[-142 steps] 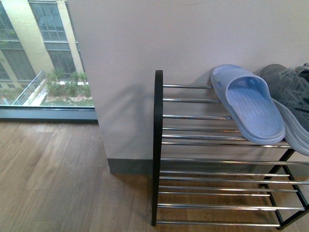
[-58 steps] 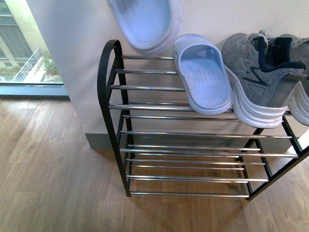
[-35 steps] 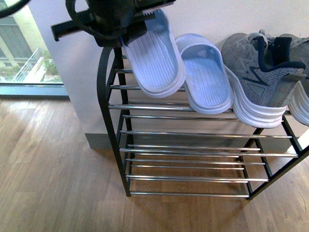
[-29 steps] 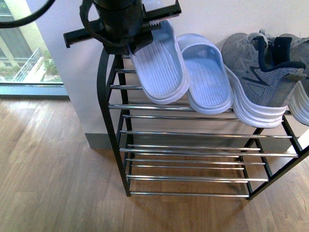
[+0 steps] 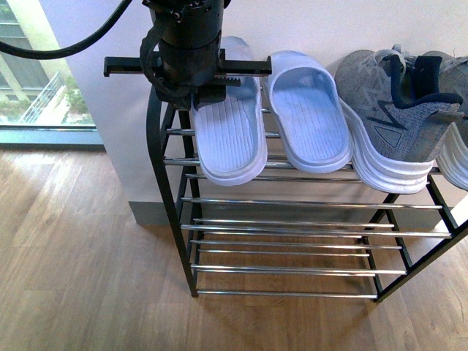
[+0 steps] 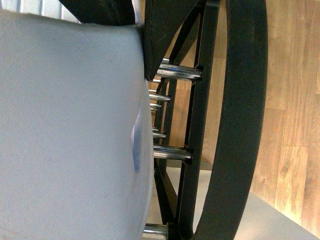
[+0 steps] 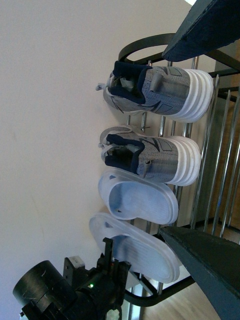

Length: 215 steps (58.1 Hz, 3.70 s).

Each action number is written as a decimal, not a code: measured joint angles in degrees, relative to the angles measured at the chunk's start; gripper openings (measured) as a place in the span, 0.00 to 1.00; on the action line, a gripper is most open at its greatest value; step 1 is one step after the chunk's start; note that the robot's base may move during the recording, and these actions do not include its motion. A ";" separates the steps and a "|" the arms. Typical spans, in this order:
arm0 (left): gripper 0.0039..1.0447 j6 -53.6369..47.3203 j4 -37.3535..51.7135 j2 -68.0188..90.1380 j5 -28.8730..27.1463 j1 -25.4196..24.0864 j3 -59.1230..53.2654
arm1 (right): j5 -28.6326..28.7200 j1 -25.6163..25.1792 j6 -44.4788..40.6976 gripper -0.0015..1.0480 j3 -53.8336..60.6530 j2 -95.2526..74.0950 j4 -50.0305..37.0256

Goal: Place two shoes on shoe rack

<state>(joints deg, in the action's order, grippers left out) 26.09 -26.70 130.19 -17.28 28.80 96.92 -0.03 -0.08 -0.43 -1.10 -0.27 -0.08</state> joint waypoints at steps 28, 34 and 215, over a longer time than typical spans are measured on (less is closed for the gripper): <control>0.65 5.51 2.21 -2.91 5.99 0.42 -0.72 | 0.00 0.00 0.00 0.91 0.00 0.00 0.00; 0.80 11.47 6.84 -9.55 11.67 1.27 -3.74 | 0.00 0.00 0.00 0.91 0.00 0.00 0.00; 0.01 -25.62 26.69 -129.24 17.27 -28.63 -96.13 | 0.02 0.00 0.22 0.02 0.00 0.00 0.00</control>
<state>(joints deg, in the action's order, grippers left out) 0.47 -0.01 0.95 -0.01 0.16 0.80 -0.01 -0.08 -0.21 -1.10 -0.27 -0.08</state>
